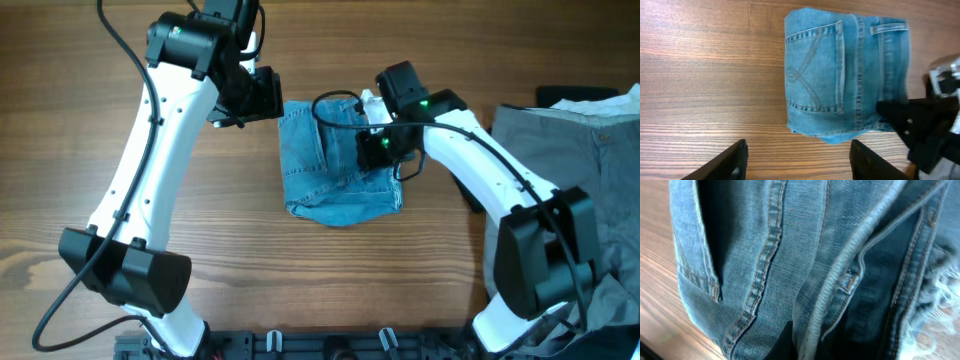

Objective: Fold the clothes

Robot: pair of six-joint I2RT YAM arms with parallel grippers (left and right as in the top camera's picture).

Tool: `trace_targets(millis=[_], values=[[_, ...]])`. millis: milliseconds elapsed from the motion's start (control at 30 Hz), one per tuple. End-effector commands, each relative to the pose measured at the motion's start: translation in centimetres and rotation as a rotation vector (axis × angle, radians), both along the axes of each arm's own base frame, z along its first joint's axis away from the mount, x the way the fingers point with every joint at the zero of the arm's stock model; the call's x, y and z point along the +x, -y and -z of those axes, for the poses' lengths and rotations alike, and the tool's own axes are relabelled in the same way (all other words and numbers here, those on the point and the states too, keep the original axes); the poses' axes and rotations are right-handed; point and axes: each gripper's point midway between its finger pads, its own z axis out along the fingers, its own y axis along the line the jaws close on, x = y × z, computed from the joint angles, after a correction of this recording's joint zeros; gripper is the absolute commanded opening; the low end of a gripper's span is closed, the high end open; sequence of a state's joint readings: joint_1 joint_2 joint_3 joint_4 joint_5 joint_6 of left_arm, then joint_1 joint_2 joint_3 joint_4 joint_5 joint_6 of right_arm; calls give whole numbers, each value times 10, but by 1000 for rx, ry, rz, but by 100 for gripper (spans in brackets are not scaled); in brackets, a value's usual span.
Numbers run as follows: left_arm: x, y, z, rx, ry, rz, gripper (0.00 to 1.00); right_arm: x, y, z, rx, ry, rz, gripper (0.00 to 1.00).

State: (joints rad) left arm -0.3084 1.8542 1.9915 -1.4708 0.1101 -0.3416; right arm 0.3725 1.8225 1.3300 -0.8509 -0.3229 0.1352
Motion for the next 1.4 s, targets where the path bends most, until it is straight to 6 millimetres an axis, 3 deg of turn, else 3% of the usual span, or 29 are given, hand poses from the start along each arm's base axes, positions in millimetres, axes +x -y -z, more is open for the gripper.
trace_targets(millis=[0, 100, 200, 267, 333, 467, 500, 600, 633, 733, 967, 1067, 1100, 1133, 1167, 1200, 1267, 1300, 1367], values=[[-8, 9, 21, 2, -58, 45, 67, 8, 53, -24, -115, 29, 259, 4], [-12, 27, 34, -13, -67, 89, 71, -3, 71, -23, -145, -38, 334, 5], [-17, 54, 52, -27, -55, 153, 73, -12, 88, -5, -239, -88, 391, 4], [-21, 72, 64, -38, -44, 197, 69, -18, 102, 14, -319, -120, 466, 4], [-26, 86, 75, -41, -36, 233, 69, -30, 120, 37, -418, -169, 537, 17], [-38, 100, 93, -35, -50, 276, 68, -54, 142, 82, -481, -278, 622, 18], [-41, 102, 94, -33, -54, 282, 68, -58, 144, 90, -476, -298, 630, 19], [-44, 103, 96, -30, -61, 289, 68, -69, 141, 113, -372, -391, 638, 36], [-44, 103, 96, -30, -60, 290, 68, -66, 140, 113, -327, -399, 626, 44], [-44, 103, 96, -30, -60, 290, 69, -55, 144, 95, -253, -386, 608, 54], [-44, 103, 96, -31, -62, 286, 72, -19, 157, -12, -155, -95, 577, 63], [-44, 103, 96, -31, -61, 285, 72, -20, 163, -40, -147, -22, 670, 66], [-44, 103, 96, -31, -61, 285, 71, -20, 164, -47, -136, -3, 695, 59], [-44, 103, 96, -31, -61, 285, 69, -17, 161, -53, -110, 16, 689, 44], [-43, 103, 96, -32, -60, 285, 65, -13, 153, -58, -66, 39, 652, 21], [-43, 104, 96, -33, -57, 286, 57, -10, 145, -61, -29, 56, 603, 4], [-40, 106, 95, -39, -44, 286, 40, -6, 131, -58, 26, 62, 544, 4], [-37, 107, 95, -44, -33, 287, 34, -7, 124, -47, 31, 46, 527, 4], [-33, 110, 93, -53, -13, 287, 35, -18, 122, -7, -12, -33, 549, 4]])
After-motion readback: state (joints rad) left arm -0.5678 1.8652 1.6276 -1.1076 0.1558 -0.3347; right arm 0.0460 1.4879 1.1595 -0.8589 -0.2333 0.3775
